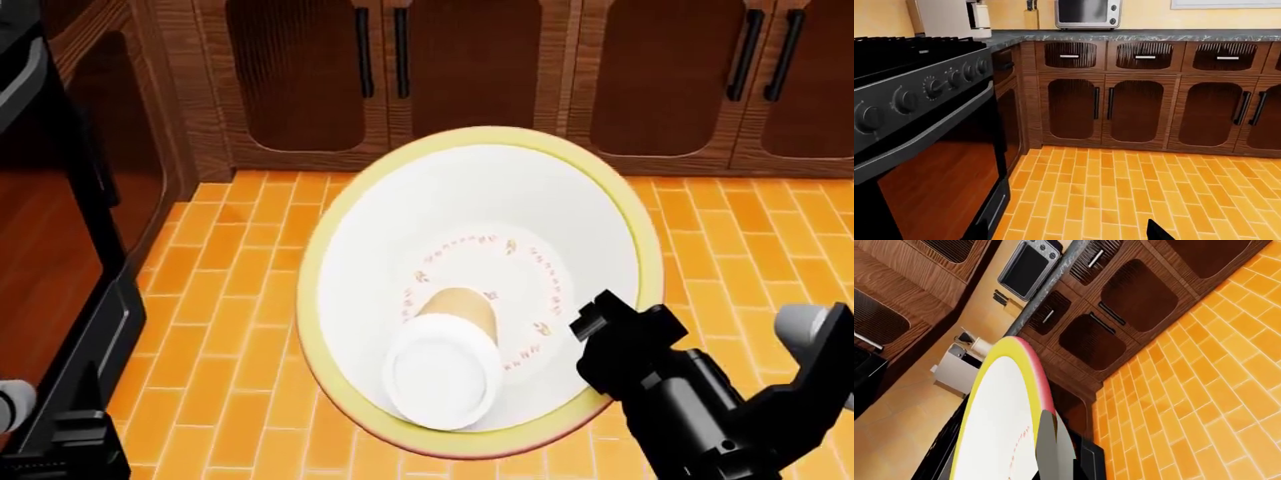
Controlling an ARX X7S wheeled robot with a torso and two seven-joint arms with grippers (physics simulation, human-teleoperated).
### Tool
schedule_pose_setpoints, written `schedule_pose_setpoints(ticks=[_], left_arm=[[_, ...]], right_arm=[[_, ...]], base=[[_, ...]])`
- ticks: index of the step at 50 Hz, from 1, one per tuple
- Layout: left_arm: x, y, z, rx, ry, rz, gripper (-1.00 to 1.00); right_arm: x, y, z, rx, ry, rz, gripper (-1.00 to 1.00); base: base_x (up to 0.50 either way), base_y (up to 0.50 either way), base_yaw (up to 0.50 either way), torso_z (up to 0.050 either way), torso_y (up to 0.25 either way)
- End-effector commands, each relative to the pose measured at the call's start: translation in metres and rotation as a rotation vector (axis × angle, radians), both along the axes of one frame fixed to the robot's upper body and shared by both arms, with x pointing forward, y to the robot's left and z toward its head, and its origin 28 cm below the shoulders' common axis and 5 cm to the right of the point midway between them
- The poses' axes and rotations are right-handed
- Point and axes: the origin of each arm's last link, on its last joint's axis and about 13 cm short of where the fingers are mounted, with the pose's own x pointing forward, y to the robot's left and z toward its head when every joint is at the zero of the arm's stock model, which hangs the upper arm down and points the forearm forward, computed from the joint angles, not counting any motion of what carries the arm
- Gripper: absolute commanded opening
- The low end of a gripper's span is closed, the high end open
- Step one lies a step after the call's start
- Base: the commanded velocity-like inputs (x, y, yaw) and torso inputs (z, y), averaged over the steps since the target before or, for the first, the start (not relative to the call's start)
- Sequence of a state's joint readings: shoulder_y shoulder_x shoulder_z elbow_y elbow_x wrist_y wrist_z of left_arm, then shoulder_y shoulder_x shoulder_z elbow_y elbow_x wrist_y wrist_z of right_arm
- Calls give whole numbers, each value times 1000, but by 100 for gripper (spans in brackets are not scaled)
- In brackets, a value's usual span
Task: Place the cup inside the bowl on the dining table and move the bowl to any counter.
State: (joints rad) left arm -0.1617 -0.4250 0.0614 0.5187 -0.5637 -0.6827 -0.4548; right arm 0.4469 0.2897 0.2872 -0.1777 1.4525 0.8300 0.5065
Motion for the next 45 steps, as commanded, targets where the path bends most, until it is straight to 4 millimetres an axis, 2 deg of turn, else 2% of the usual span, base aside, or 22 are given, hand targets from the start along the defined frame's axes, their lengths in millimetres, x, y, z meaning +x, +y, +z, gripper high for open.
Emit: schedule_pose_setpoints(ticks=[1, 45], left_arm=[[1, -2, 0, -11, -8, -4, 100], [-1, 1, 2, -12, -13, -2, 100]], right_arm=[[0, 0, 1, 28, -26, 2, -100], [0, 1, 4, 39, -39, 12, -100]], base=[[500, -57, 0, 0, 0], [500, -70, 0, 0, 2]])
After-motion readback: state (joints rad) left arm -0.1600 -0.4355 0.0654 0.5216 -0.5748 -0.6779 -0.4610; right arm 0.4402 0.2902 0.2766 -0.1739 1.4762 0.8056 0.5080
